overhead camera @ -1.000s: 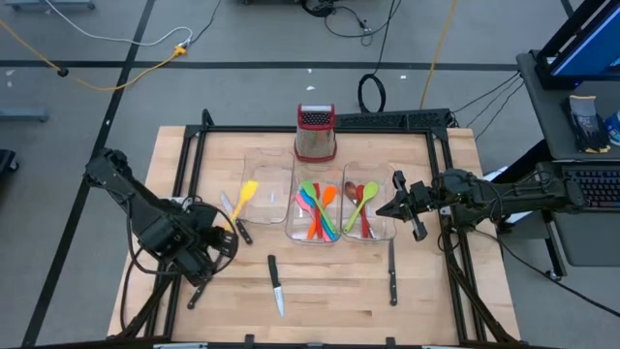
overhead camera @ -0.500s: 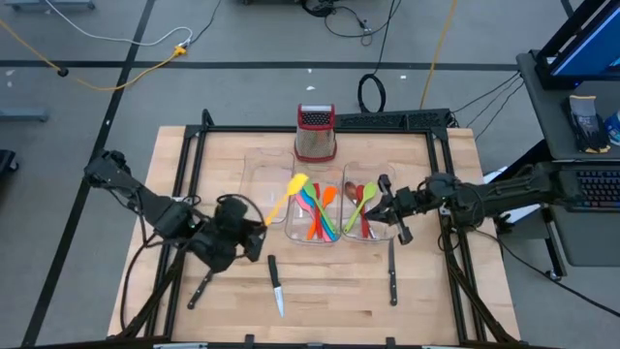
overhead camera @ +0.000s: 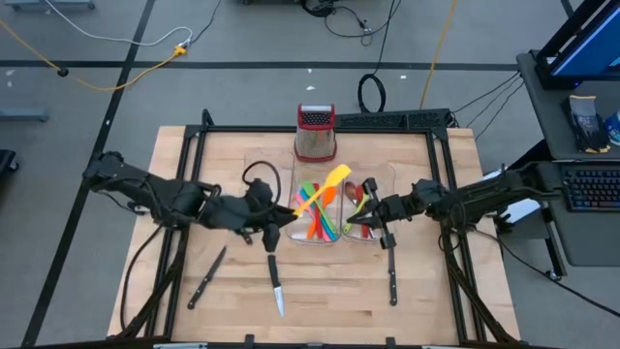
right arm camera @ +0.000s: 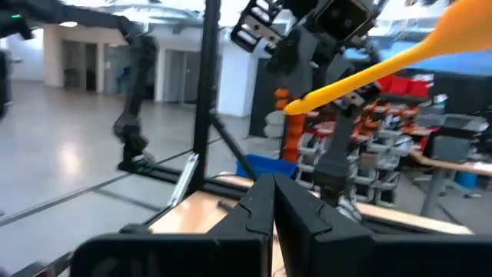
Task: Pick & Place Kitchen Items
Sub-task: Put the yellow spatula into the middle transparent bin
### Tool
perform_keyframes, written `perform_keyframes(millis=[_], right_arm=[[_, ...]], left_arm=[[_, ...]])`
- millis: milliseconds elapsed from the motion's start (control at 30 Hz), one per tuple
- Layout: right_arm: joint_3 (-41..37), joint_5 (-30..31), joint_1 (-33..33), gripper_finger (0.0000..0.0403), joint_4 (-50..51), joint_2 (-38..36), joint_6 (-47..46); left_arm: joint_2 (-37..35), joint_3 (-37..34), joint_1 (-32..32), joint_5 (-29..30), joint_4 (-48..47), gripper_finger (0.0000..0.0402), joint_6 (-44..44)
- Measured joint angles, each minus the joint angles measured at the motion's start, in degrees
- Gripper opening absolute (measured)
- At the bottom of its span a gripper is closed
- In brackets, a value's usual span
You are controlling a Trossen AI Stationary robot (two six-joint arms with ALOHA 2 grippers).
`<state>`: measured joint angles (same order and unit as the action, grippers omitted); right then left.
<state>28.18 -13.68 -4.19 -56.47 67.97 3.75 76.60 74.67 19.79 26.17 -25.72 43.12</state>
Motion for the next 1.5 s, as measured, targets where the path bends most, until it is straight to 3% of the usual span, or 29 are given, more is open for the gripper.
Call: perform_keyframes(millis=[500,633,867,1133,1500], right_arm=[[0.0,3.3,1.1,0.0008,-10.4,6.0,2.5],[0.0,3.5,1.1,0.0042,-13.8,6.7,4.5],[0.8,9.5,1.2,0.0148,-16.2,8.4,5.9],[9.1,9.2,1.2,0.0245,-17.0,16.4,5.8],[12.7,8.4,0.8,0.0285,-16.9,19.2,1.0]], left_arm=[[0.5,-15.7,-8.2,-24.1,35.8,0.0051,-6.9],[0.4,-20.6,-9.8,-29.3,45.7,0.0051,-6.7],[0.4,-28.0,-11.8,-34.8,60.6,0.0051,-4.9],[0.4,-30.7,-11.4,-34.8,63.7,0.0051,-5.1],[0.5,-30.7,-11.2,-35.6,62.2,0.0051,-6.6]])
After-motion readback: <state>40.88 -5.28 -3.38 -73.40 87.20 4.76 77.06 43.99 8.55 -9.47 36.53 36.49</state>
